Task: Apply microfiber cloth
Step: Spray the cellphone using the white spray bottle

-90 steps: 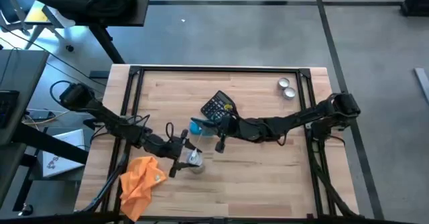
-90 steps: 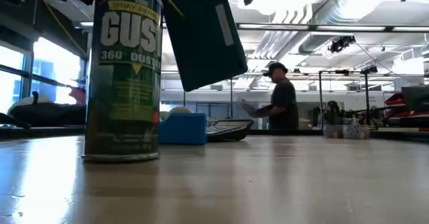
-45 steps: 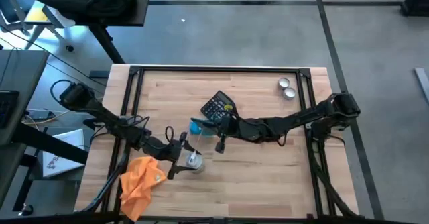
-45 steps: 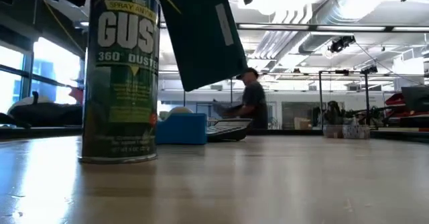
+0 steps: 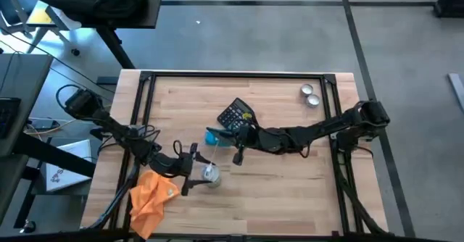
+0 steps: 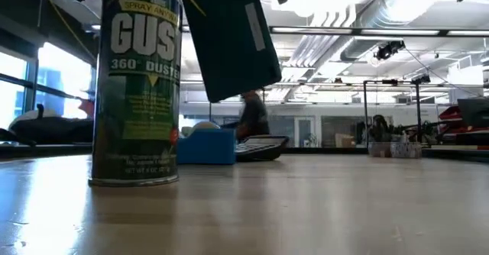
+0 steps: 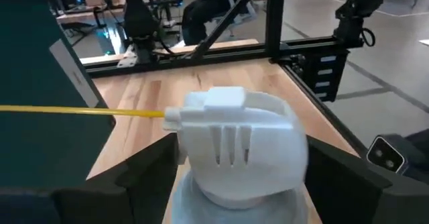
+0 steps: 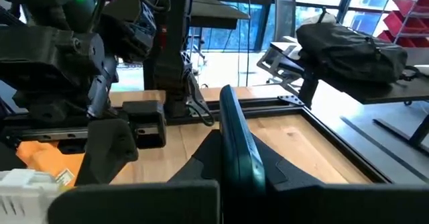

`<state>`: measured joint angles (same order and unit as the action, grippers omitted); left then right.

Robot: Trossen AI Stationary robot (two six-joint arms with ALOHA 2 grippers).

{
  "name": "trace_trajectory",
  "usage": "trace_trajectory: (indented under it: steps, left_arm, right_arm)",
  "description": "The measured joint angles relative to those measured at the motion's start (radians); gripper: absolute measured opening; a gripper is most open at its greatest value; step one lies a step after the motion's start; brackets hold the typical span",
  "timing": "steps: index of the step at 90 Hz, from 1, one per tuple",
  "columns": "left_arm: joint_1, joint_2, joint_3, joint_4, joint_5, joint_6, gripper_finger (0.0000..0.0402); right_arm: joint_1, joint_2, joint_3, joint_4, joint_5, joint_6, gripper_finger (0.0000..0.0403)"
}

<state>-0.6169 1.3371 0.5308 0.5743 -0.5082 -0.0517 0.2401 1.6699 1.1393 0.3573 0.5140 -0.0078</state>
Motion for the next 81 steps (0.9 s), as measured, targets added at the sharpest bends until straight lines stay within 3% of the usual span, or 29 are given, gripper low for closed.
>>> trace_trajectory:
  steps: [23,81]
  left_arm:
    - [-0.041,0.0,0.0,0.0,-0.122,0.001,0.0273]
    - [-0.013,0.001,0.0,-0.001,-0.054,0.009,0.0273]
  right_arm:
    - [-0.005,0.0,0.0,0.008,0.0,0.0,0.0001]
    - [-0.038,0.0,0.0,0.056,-0.022,0.0,0.0001]
